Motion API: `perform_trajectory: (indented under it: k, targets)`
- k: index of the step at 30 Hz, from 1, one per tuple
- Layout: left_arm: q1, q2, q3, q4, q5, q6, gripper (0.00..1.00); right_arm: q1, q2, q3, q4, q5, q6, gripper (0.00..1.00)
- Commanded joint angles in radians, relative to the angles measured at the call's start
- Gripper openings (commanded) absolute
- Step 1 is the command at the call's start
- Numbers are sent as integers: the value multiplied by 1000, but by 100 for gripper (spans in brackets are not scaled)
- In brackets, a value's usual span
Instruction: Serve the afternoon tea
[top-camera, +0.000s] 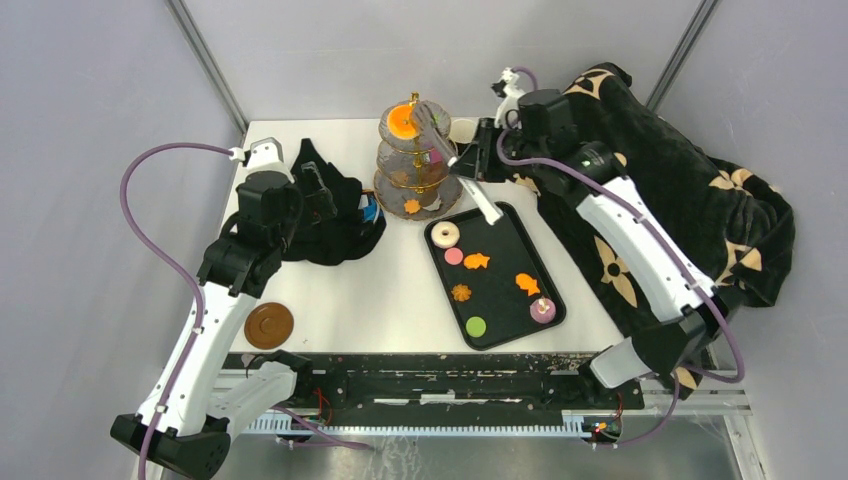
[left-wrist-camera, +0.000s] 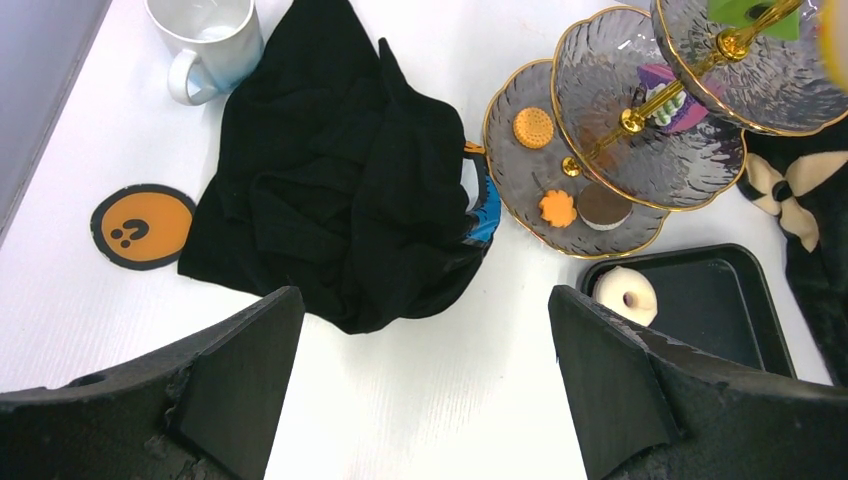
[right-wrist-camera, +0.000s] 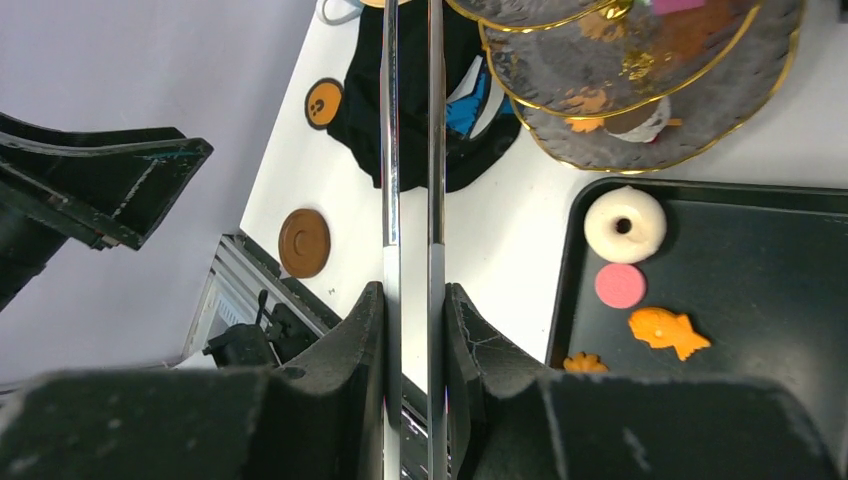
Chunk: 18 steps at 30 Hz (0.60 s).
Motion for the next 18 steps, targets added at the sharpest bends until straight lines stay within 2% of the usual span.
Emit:
perform_trajectory:
  k: [1, 18]
  targets:
    - [7, -3, 41, 29, -37, 22, 99, 44, 34, 56, 130, 50, 41, 1]
    - [7, -3, 27, 24, -64, 41, 99, 69, 136, 21, 193, 119, 94, 1]
